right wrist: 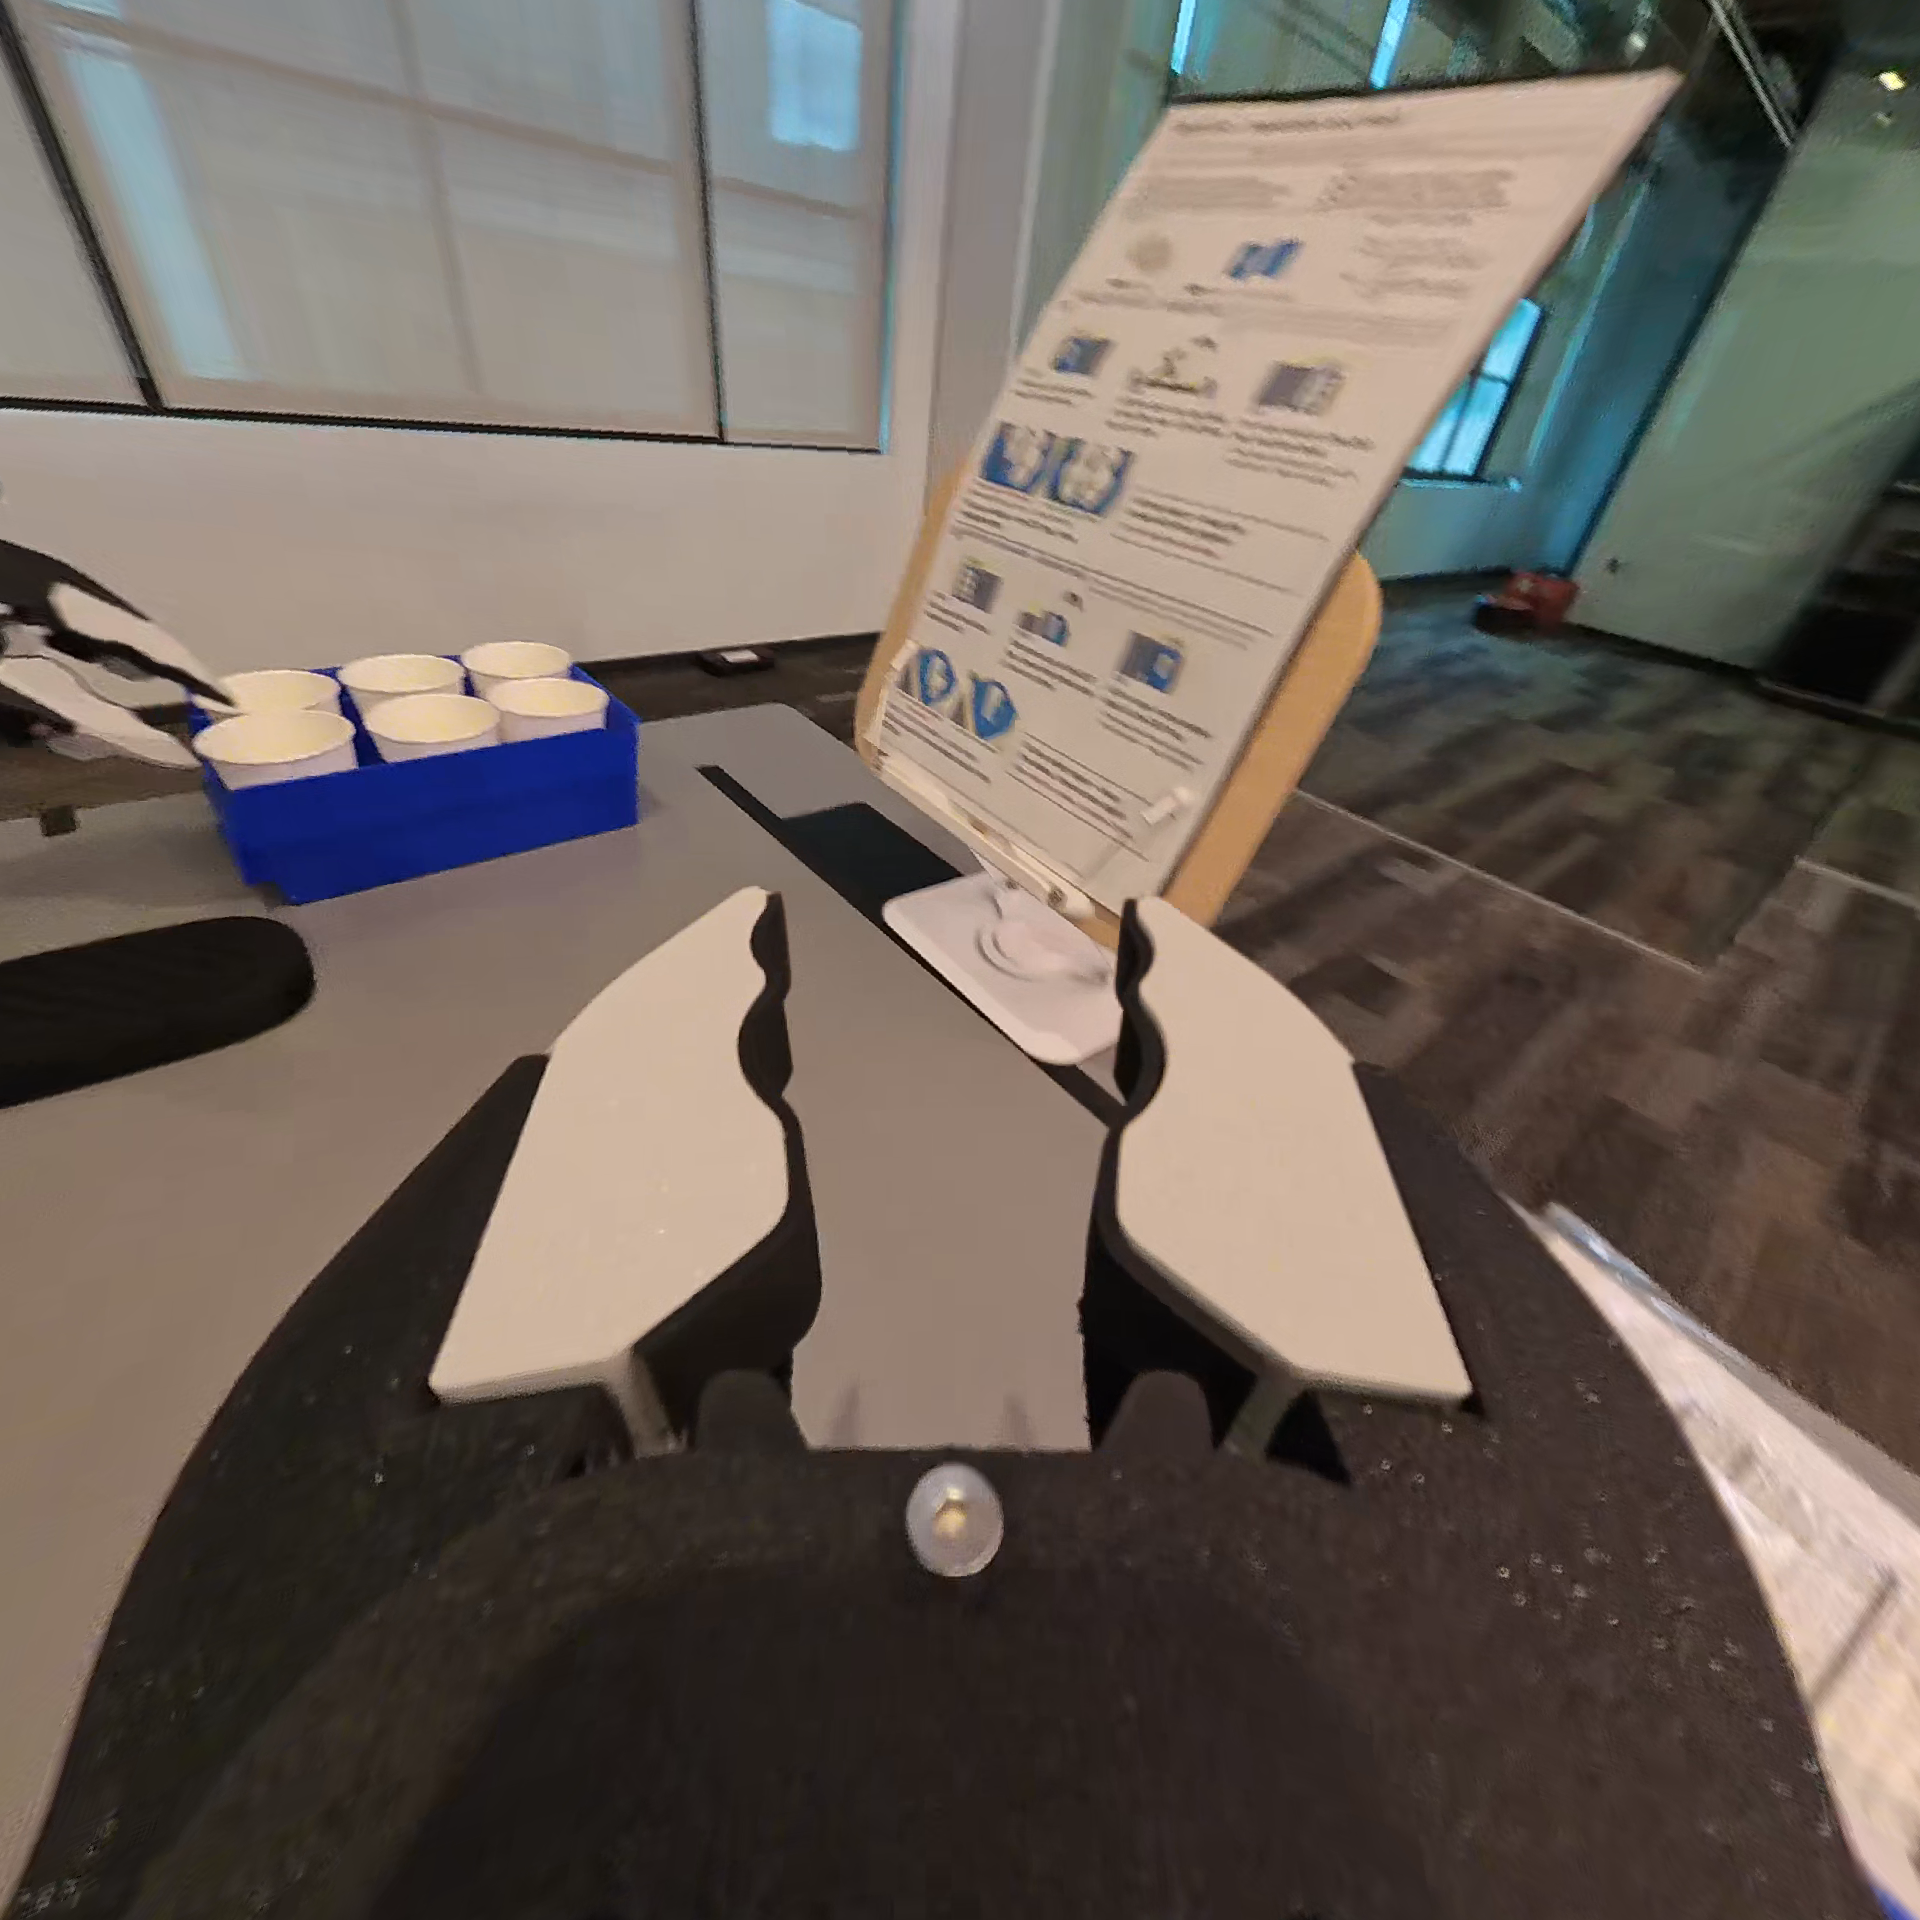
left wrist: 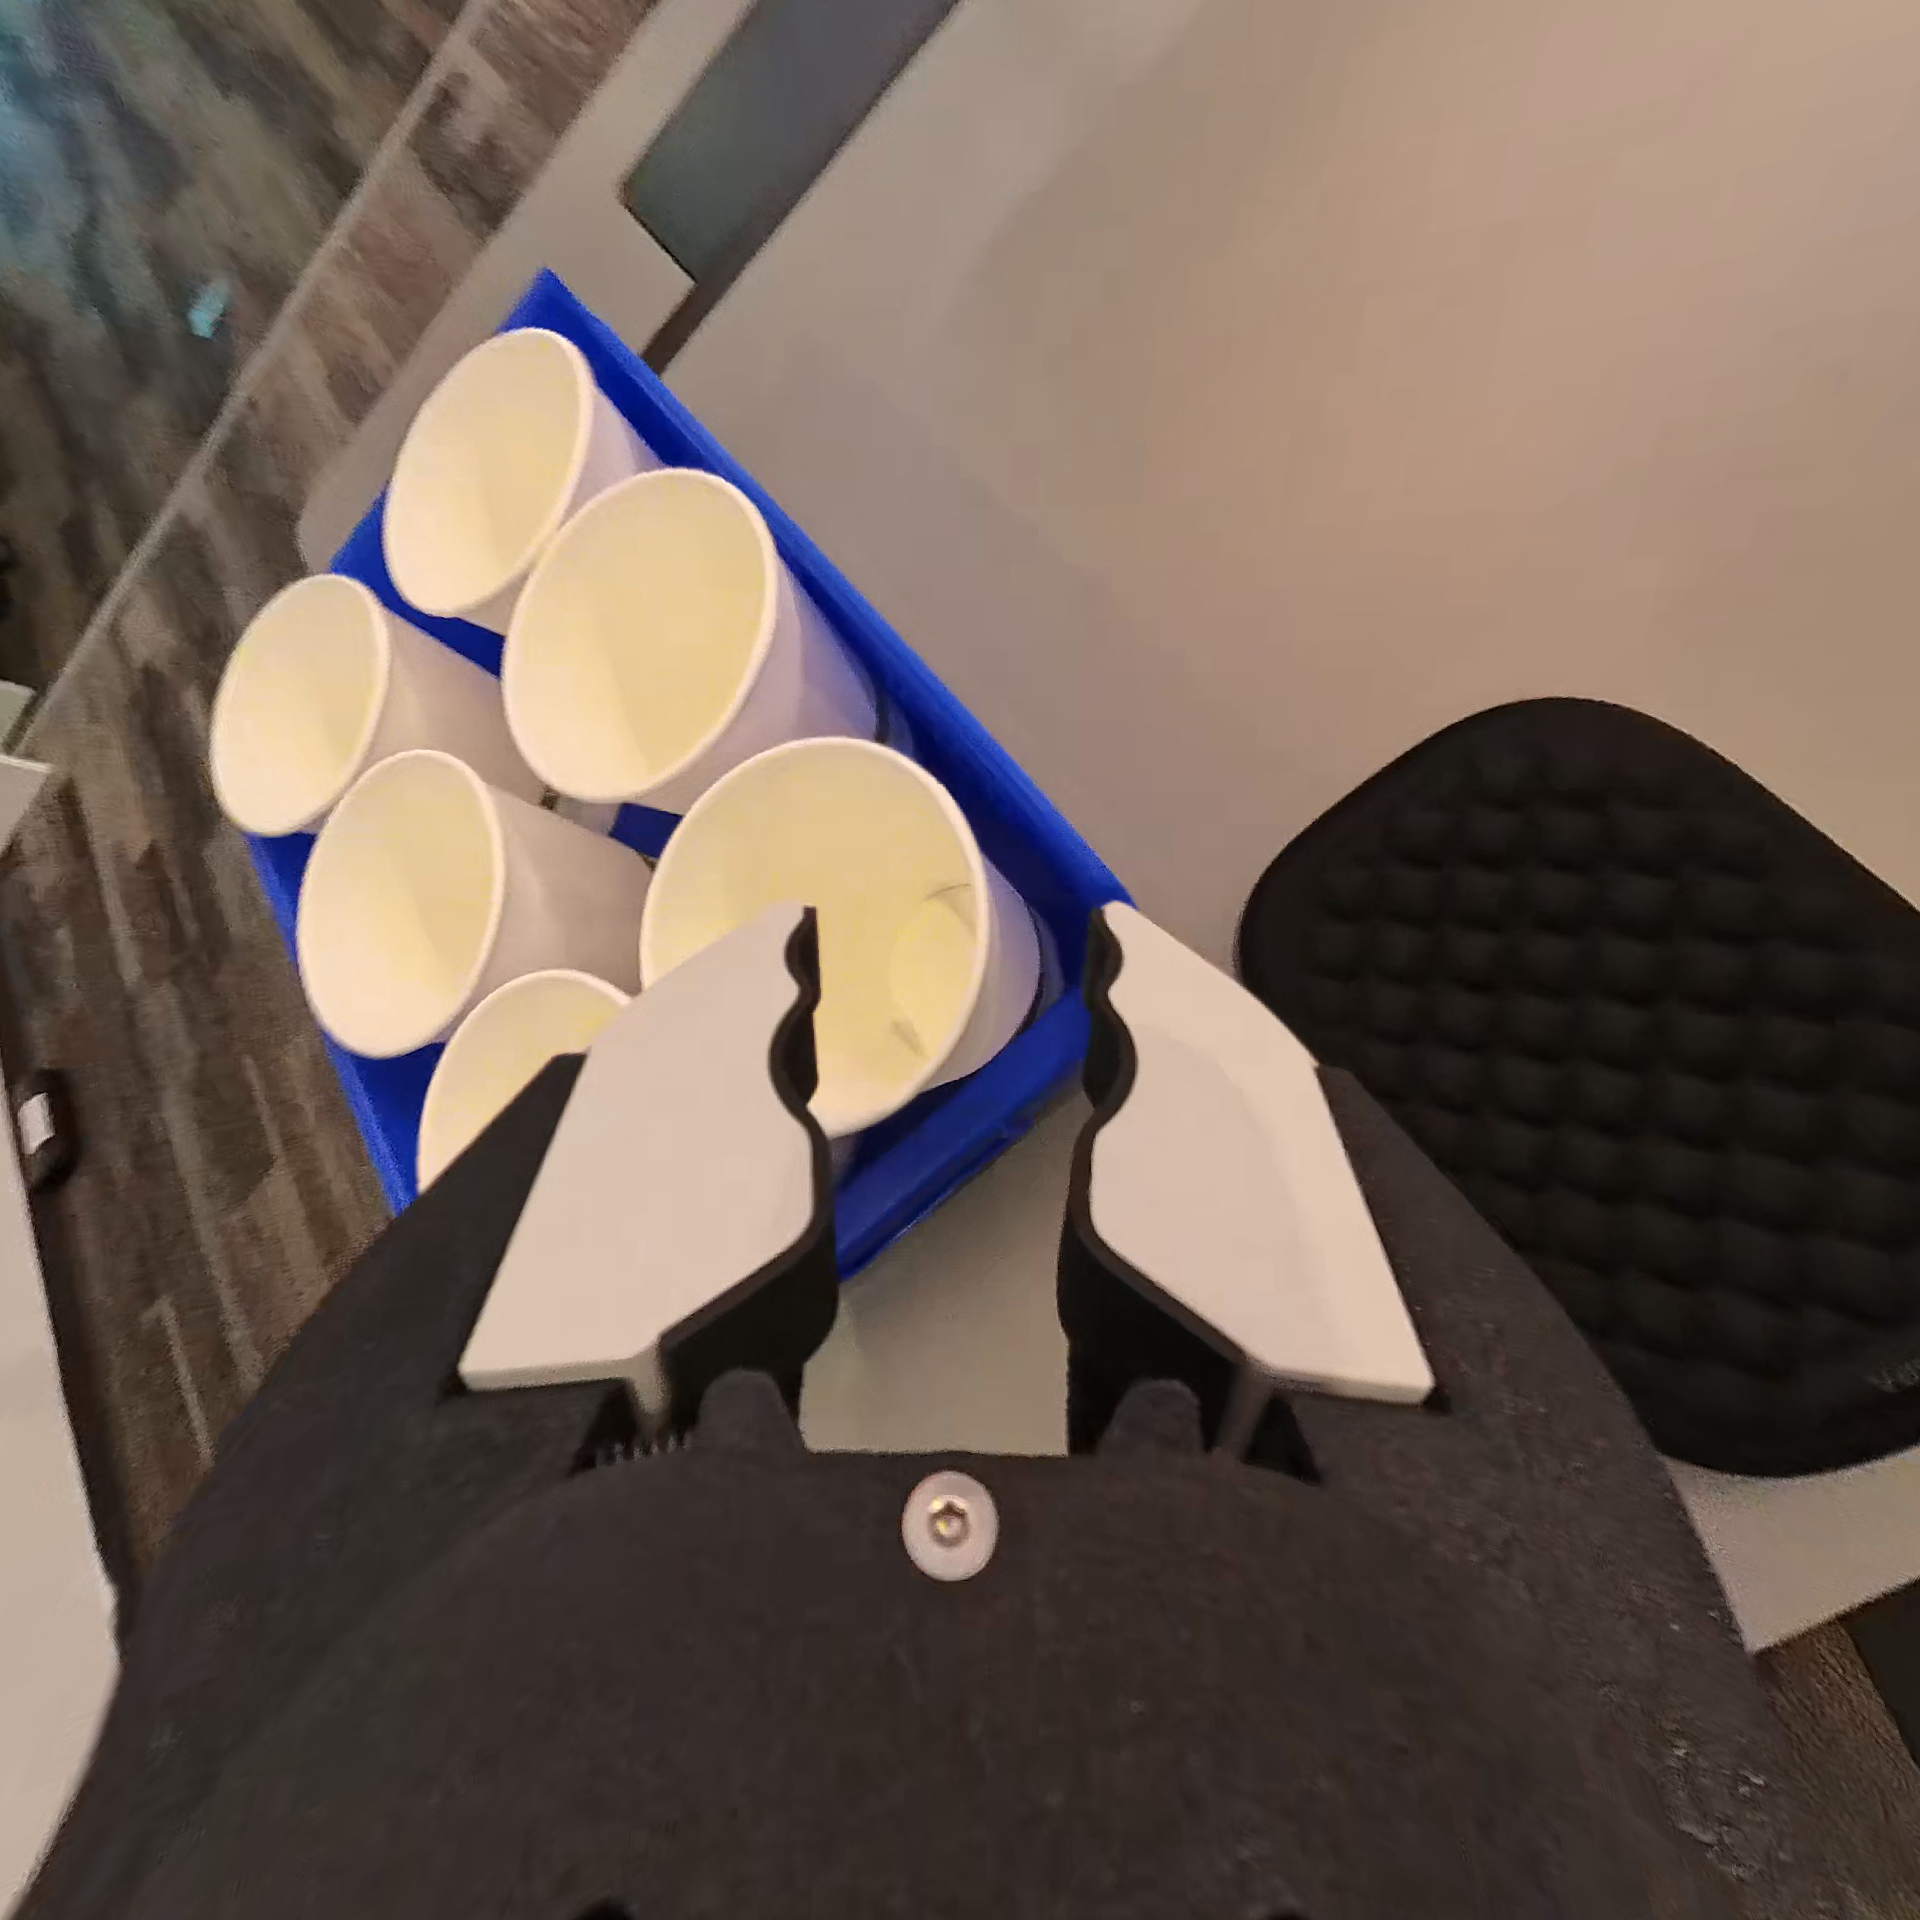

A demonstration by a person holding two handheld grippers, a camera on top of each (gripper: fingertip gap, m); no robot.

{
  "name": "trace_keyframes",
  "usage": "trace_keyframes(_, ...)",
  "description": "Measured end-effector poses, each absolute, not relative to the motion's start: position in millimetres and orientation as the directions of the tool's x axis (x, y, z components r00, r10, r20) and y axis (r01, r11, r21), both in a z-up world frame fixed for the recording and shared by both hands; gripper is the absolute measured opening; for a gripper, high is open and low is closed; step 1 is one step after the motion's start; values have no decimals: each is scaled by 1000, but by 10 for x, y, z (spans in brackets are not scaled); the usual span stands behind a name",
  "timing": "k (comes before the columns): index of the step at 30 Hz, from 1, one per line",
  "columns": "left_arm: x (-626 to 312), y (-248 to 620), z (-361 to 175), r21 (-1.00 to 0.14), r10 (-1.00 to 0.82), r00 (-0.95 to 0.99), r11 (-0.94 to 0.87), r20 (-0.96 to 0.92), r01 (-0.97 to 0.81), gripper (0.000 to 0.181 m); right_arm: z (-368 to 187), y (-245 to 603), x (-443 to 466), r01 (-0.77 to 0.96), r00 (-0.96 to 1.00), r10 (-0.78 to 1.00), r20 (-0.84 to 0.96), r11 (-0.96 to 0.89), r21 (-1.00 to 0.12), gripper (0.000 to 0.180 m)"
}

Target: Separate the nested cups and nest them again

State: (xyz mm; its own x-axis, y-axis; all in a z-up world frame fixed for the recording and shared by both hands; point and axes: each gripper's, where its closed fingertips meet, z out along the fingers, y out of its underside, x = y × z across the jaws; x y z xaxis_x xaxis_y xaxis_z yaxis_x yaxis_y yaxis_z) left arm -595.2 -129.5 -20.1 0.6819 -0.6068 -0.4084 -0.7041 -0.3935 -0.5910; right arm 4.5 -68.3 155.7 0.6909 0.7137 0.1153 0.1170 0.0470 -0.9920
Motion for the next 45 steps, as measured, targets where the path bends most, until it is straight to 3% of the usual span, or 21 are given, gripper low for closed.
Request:
trace_keyframes(4, -5956, -1255, -405, -495, -685, 637, -440, -354, -749, 43, 1709, -681, -387, 80, 618, 773, 144, 120, -990, 50)
trace_keyframes(11, -6040, -1190, -687, -371, -710, 615, -499, -344, -783, 43, 1516, -665, -657, -56, 494, 870, -18, 11, -998, 47)
trace_keyframes(19, -6114, -1121, -677, -341, -704, 621, -522, -345, -782, 26, 1057, -397, -668, 28, 517, 855, -29, -51, -998, 41)
trace_keyframes(23, -6162, -1149, -733, -272, -714, 618, -555, -329, -786, 39, 891, -310, -690, 64, 526, 849, -45, -93, -994, 42)
trace_keyframes(24, -6186, -1146, -742, -247, -718, 607, -554, -341, -795, 34, 879, -297, -699, 58, 526, 849, -50, -95, -994, 42)
trace_keyframes(25, -6177, -1146, -741, -241, -727, 595, -544, -343, -804, 28, 867, -295, -713, 55, 520, 853, -54, -97, -994, 42)
trace_keyframes(26, -6136, -1156, -737, -251, -739, 592, -536, -322, -806, 10, 848, -296, -728, 58, 512, 857, -58, -102, -993, 42)
trace_keyframes(27, -6092, -1167, -735, -265, -747, 598, -537, -292, -801, 7, 821, -296, -737, 68, 508, 859, -58, -108, -992, 42)
trace_keyframes(34, -6007, -1200, -734, -249, -771, 606, -559, -195, -791, 4, 680, -283, -764, 136, 509, 860, -42, -129, -982, 42)
trace_keyframes(45, -5980, -1182, -337, -227, -788, 575, -532, -221, -816, 4, 559, -292, -832, 194, 489, 872, -26, -137, -971, 40)
